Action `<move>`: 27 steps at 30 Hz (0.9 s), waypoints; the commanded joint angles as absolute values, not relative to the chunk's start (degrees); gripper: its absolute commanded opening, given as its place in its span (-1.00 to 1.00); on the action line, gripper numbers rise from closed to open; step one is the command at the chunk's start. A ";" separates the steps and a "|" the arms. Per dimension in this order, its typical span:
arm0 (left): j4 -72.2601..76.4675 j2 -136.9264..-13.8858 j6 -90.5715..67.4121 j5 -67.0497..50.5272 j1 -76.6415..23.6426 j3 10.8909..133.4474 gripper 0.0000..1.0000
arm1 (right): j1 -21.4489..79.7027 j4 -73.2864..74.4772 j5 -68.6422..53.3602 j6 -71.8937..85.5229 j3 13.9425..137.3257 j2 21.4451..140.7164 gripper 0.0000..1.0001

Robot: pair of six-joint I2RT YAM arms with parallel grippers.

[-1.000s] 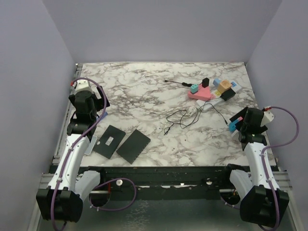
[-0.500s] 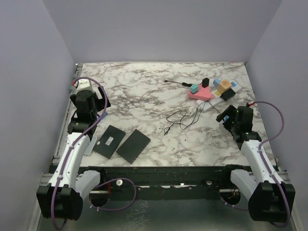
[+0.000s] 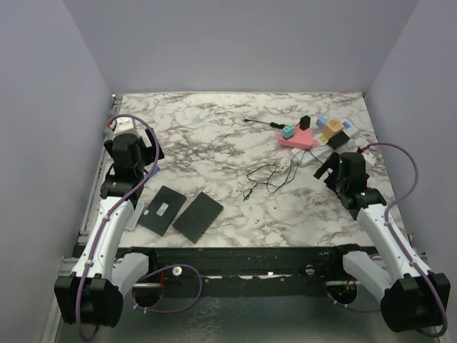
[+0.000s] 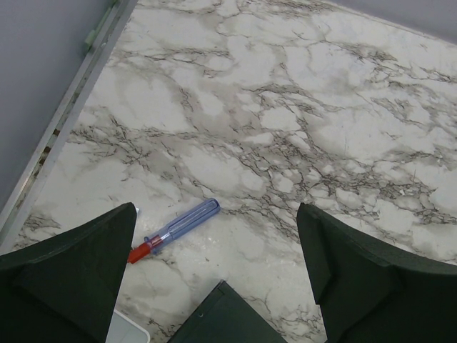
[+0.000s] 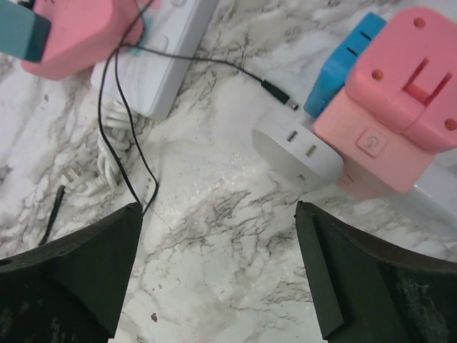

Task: Pull the plug off the socket
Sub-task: Pick up the socket from the corner of the board.

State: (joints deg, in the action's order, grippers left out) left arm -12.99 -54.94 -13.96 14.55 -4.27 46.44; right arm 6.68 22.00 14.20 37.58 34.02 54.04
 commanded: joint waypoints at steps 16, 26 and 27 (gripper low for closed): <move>-13.49 -53.81 -12.73 14.50 -5.45 45.78 0.98 | -7.59 28.15 23.91 31.97 40.33 55.25 1.00; -13.51 -53.96 -12.65 14.44 -6.07 45.65 0.98 | -15.25 28.42 15.74 36.09 36.88 57.71 1.00; -13.52 -54.03 -12.66 14.49 -6.07 45.64 0.98 | -15.22 28.54 15.14 36.45 36.69 57.90 1.00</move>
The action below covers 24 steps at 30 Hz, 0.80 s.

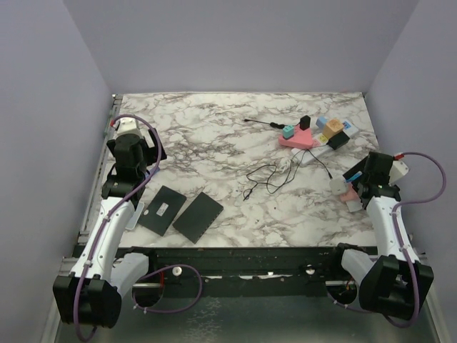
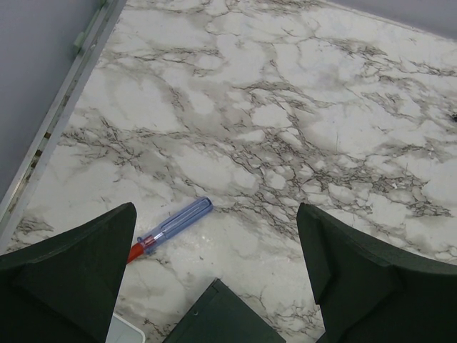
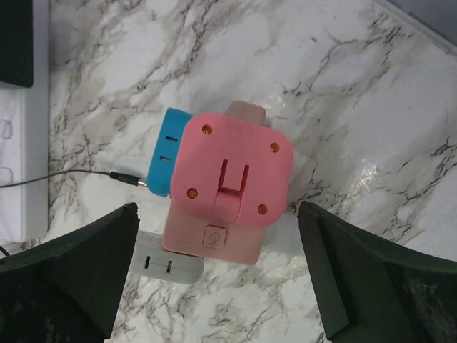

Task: Pull the plug off the socket
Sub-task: Pick up the socket from the corner of the board.

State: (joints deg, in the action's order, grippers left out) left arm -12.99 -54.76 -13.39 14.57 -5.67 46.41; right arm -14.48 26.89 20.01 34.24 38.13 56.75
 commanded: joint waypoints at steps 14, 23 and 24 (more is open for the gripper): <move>-13.51 -54.64 -12.52 14.16 -6.37 45.68 0.98 | -15.22 24.77 14.66 39.00 34.23 60.34 0.83; -13.45 -55.19 -12.61 13.98 -6.42 45.63 0.98 | -15.26 21.62 14.17 38.19 32.46 60.12 0.31; -13.45 -55.32 -12.58 13.90 -6.39 45.68 0.98 | -15.21 21.40 14.10 37.92 32.39 59.81 0.25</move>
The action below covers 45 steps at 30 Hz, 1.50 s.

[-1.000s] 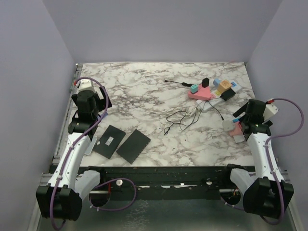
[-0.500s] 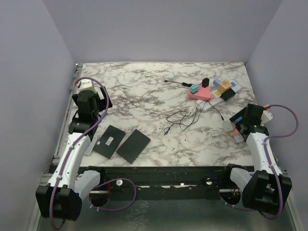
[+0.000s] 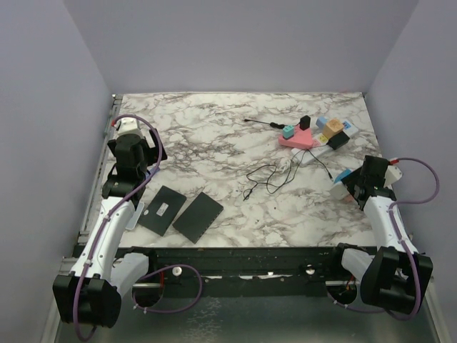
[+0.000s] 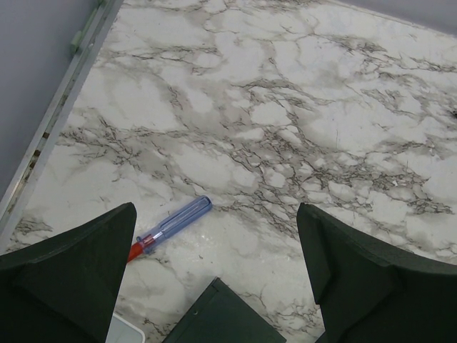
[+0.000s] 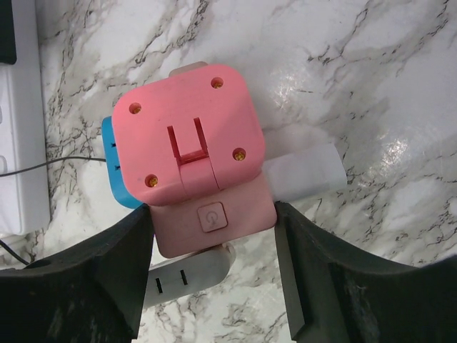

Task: Pull the plug off the socket
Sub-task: Pick up the socket from the corner of the board.

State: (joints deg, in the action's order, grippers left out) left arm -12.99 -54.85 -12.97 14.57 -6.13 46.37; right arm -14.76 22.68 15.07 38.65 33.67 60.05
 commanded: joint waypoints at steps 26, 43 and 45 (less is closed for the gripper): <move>-7.54 -57.84 -13.66 -7.26 -8.26 44.39 0.89 | -8.70 2.49 -21.04 23.38 28.57 46.82 -0.34; 20.23 -76.24 -35.32 -35.50 -23.03 50.10 0.93 | 20.34 -20.39 -18.33 25.03 30.06 54.33 -0.39; 20.74 -77.67 -35.00 -37.12 -24.63 49.89 0.98 | 22.32 -20.73 -18.55 24.23 30.90 56.50 -0.40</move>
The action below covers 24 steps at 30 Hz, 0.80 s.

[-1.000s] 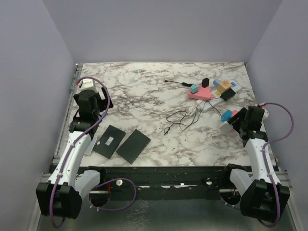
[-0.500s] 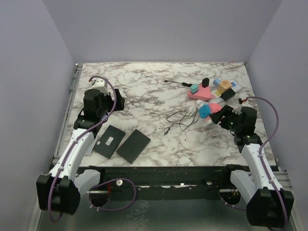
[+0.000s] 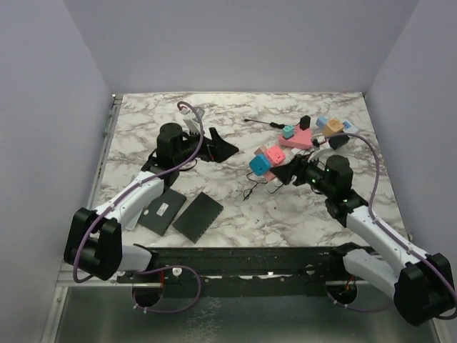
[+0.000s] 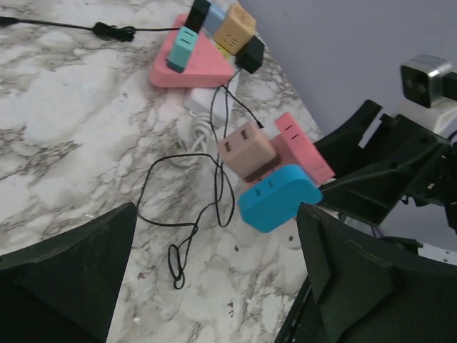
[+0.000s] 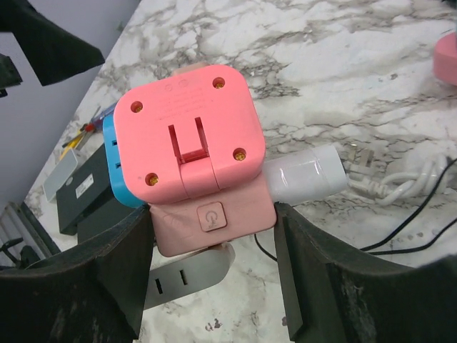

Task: Pull the plug off the socket
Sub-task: Pick up the socket from the corner of the board.

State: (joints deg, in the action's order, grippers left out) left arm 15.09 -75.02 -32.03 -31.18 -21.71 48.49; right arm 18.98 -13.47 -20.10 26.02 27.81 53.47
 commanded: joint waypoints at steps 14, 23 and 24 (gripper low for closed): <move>4.91 -72.00 -6.90 -29.91 -30.73 47.55 0.98 | 24.11 -8.87 -31.43 22.74 42.24 66.24 -0.40; 4.53 -74.84 -6.43 -32.21 -32.78 48.24 0.98 | 24.23 -5.61 -35.58 20.23 44.77 69.72 -0.40; 4.57 -75.02 -6.53 -32.33 -33.00 48.42 0.98 | 24.36 -5.48 -35.67 20.22 44.93 70.16 -0.40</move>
State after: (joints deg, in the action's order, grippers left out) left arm 5.69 -74.02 -8.40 -31.79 -31.92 47.53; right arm 23.92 -4.93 -31.31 21.30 42.11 69.17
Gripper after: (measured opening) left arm 0.988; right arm 0.644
